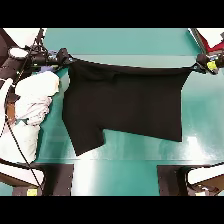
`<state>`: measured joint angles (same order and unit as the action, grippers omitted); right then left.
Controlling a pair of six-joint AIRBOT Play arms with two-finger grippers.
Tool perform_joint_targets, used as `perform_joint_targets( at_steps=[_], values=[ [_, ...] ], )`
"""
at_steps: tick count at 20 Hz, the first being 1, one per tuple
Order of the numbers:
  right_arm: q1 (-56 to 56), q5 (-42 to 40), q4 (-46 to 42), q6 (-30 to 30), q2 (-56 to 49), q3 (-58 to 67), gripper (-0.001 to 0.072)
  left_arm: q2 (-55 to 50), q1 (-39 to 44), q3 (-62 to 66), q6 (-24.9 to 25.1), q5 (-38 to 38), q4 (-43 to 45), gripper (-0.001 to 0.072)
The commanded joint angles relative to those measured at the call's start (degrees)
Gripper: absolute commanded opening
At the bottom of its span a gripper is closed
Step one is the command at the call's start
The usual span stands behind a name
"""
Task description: Fold the shirts.
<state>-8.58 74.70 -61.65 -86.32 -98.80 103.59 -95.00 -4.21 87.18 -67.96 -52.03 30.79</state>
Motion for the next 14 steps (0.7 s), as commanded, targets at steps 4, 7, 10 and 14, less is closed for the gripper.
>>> perform_joint_targets(
  at_steps=[4, 7, 10, 14],
  values=[
    [3.43, 3.43, -6.64, 1.31, 3.65, -8.79, 0.0014, -0.52, 0.11, 0.57, -0.26, -12.39, 18.12, 0.0026],
    [4.48, 1.01, -7.45, 1.33, 8.39, -18.05, 0.0014, -0.52, 0.11, 0.55, -2.62, -18.16, 29.11, 0.0025],
    [4.48, -2.73, -7.10, 1.31, 11.10, -24.57, 0.0014, -0.57, 0.11, 0.13, -2.58, -20.26, 30.56, 0.0026],
    [4.52, -2.23, -6.80, 1.31, 11.39, -29.86, 0.0016, -0.57, 0.13, -2.45, -2.56, -18.95, 30.58, 0.0026]
  ],
)
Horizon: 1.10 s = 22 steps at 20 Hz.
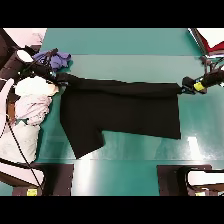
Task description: Fold the shirts.
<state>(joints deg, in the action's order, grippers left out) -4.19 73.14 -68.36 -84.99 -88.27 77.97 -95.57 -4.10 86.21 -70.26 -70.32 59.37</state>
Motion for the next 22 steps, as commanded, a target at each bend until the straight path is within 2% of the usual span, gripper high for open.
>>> perform_joint_targets(
  at_steps=[1, 2, 3, 4, 7, 9, 11, 12, 15, 16, 19, 22],
  values=[
    [0.13, -0.68, -0.04, -0.09, 0.85, -5.18, 0.0017, 0.00, 0.02, -2.29, -0.28, -0.68, 1.99, 0.0026],
    [0.13, -0.59, 0.46, -0.07, 0.85, -5.81, 0.0026, 0.00, 0.00, -2.80, -0.37, -0.83, 1.97, 0.0028],
    [0.07, -0.52, 1.95, -0.07, 0.85, -6.21, 0.0161, 0.00, 0.00, -2.91, -0.85, -1.36, 1.99, 0.0240],
    [-0.28, -0.48, 3.69, -0.07, 0.85, -6.19, 0.0335, 0.04, 0.00, -2.89, -2.45, -1.66, 1.97, 0.0553],
    [-1.79, 0.74, 8.52, -0.02, 1.68, -6.19, 0.0350, 0.52, 0.00, -2.49, -5.77, -4.15, 4.66, 0.0531],
    [-3.39, 3.58, 8.20, 0.24, 4.15, -6.23, 0.0350, 2.40, -0.33, -1.64, -7.54, -9.03, 10.62, 0.0529],
    [-5.18, 6.95, 8.37, 0.96, 8.00, -6.23, 0.0348, 7.10, -1.64, -2.86, -9.42, -11.58, 11.98, 0.0424],
    [-5.84, 7.96, 8.39, 1.99, 10.25, -6.25, 0.0348, 11.08, -2.16, -5.84, -9.94, -11.26, 11.91, 0.0431],
    [-5.97, 7.87, 8.41, 4.15, 16.15, -6.23, 0.0339, 23.43, -2.05, -21.18, -13.03, -9.77, 11.04, 0.0430],
    [-5.57, 7.78, 8.46, 4.13, 17.44, -6.23, 0.0339, 27.78, -2.05, -28.33, -15.10, -8.48, 9.53, 0.0430],
    [-4.22, 7.69, 8.44, 4.59, 19.32, -6.23, 0.0339, 38.66, -2.05, -47.08, -16.13, -4.28, 2.95, 0.0431],
    [-2.56, 7.21, 8.41, 4.74, 19.23, -6.25, 0.0339, 45.05, -2.05, -57.02, -19.65, -2.49, 2.47, 0.0431]
  ],
)
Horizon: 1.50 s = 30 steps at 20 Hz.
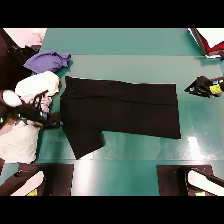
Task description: Fold the shirts.
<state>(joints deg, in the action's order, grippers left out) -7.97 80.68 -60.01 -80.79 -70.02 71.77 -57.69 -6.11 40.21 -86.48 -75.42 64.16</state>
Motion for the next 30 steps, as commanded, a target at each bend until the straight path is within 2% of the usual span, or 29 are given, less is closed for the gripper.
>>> perform_joint_targets(
  at_steps=[1, 5, 12, 13, 14, 15, 16, 21, 22, 23, 24, 26, 30],
  values=[
    [1.73, -0.57, 0.07, 0.55, 0.98, -0.02, 0.0340, 8.02, -0.04, -12.87, -4.17, 2.89, -2.82, 0.0431],
    [2.51, -0.72, 0.09, 0.55, 1.01, -0.02, 0.0339, 8.15, -0.04, -17.57, -4.13, 7.48, -5.20, 0.0431],
    [2.49, 1.44, 0.00, 0.52, 1.07, -0.04, 0.0339, 7.93, -0.04, -18.25, -4.11, 18.16, -10.32, 0.0428],
    [2.49, 2.29, -0.09, 0.52, 1.07, -0.04, 0.0339, 7.93, -0.04, -18.25, -4.11, 18.78, -10.62, 0.0404],
    [2.49, 3.17, -0.20, 0.52, 1.05, -0.04, 0.0340, 7.93, -0.04, -18.23, -3.67, 18.86, -10.95, 0.0196],
    [2.49, 3.98, -0.17, 0.52, 1.07, -0.28, 0.0339, 7.93, -0.04, -18.23, -2.38, 18.97, -11.76, 0.0048],
    [2.36, 4.44, -0.20, 0.55, 1.33, -1.11, 0.0339, 7.93, -0.04, -17.97, -1.07, 19.04, -12.39, 0.0026],
    [-6.40, 3.85, -3.37, 0.55, 6.60, -19.12, 0.0340, 7.96, -0.04, -7.37, 4.28, 16.00, -12.09, 0.0025],
    [-9.14, 3.13, -4.74, 0.68, 7.65, -23.17, 0.0347, 7.93, -0.04, -4.90, 5.09, 14.84, -12.09, 0.0025],
    [-12.20, 2.75, -5.05, 1.88, 8.37, -26.77, 0.0392, 7.93, -0.04, -3.10, 5.57, 14.27, -12.17, 0.0025],
    [-15.43, 2.10, -5.01, 2.86, 8.74, -30.14, 0.0421, 7.96, -0.04, -2.19, 5.55, 14.29, -12.31, 0.0025],
    [-19.74, 1.11, -4.11, 3.87, 8.13, -34.86, 0.0416, 7.93, -0.04, -1.84, 5.53, 14.32, -12.50, 0.0026],
    [-19.87, -1.49, -2.82, 5.75, 4.68, -39.63, 0.0411, 7.93, -0.04, -1.88, 5.55, 13.14, -12.52, 0.0026]
  ],
)
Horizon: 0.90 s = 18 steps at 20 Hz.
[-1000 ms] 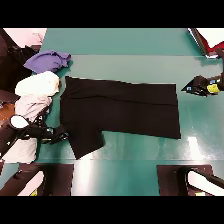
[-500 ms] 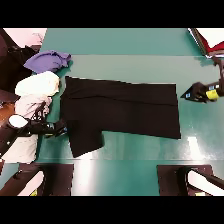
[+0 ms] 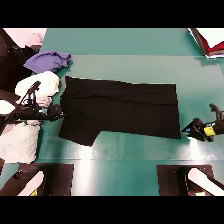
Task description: Fold the shirts.
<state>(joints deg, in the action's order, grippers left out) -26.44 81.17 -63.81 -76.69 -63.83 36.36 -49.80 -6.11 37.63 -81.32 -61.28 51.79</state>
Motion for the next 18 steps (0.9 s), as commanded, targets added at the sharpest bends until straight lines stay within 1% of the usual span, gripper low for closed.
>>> perform_joint_targets(
  at_steps=[1, 5, 6, 7, 8, 9, 10, 12, 14, 16, 18],
  values=[
    [-0.68, -2.60, 1.33, 1.77, -2.01, -4.46, 0.0410, 0.04, -0.04, 0.70, 0.39, -1.40, -0.17, 0.0026],
    [2.67, -4.76, 1.20, 1.75, -1.20, -4.44, 0.0408, 0.04, -0.04, 0.70, 0.76, -2.56, -0.15, 0.0026],
    [3.21, -4.72, 1.20, 1.75, -0.63, -4.44, 0.0366, 0.04, -0.04, 0.70, 0.76, -2.60, -0.15, 0.0026],
    [3.74, -4.52, 1.20, 1.75, 0.07, -4.44, 0.0262, 0.04, -0.04, 0.70, 0.76, -2.67, -0.15, 0.0026],
    [4.09, -4.42, 1.16, 1.75, 0.85, -4.44, 0.0178, 0.04, -0.04, 0.70, 0.76, -2.84, -0.15, 0.0026],
    [4.50, -4.26, 1.16, 1.77, 1.99, -4.42, 0.0065, 0.04, -0.04, 0.70, 0.76, -3.37, -0.15, 0.0026],
    [4.44, -3.91, 1.09, 1.77, 3.39, -4.00, 0.0017, 0.07, -0.04, 0.72, 0.79, -4.79, -0.09, 0.0025],
    [4.42, -1.68, -0.52, 1.68, 6.01, -0.90, 0.0017, 0.11, -0.04, 0.72, 1.18, -9.33, 0.74, 0.0025],
    [4.44, 2.64, -5.51, 0.24, 8.52, 4.39, 0.0016, 0.22, -0.04, 0.72, 1.84, -15.69, 0.63, 0.0024],
    [4.44, 7.52, -10.16, -0.24, 11.58, 8.66, 0.0016, 0.22, 0.02, 0.70, 2.10, -22.62, -1.55, 0.0024],
    [4.44, 11.56, -15.56, -0.24, 15.23, 10.86, 0.0016, 0.24, 2.89, 0.70, 2.21, -26.23, -4.13, 0.0025]
  ],
)
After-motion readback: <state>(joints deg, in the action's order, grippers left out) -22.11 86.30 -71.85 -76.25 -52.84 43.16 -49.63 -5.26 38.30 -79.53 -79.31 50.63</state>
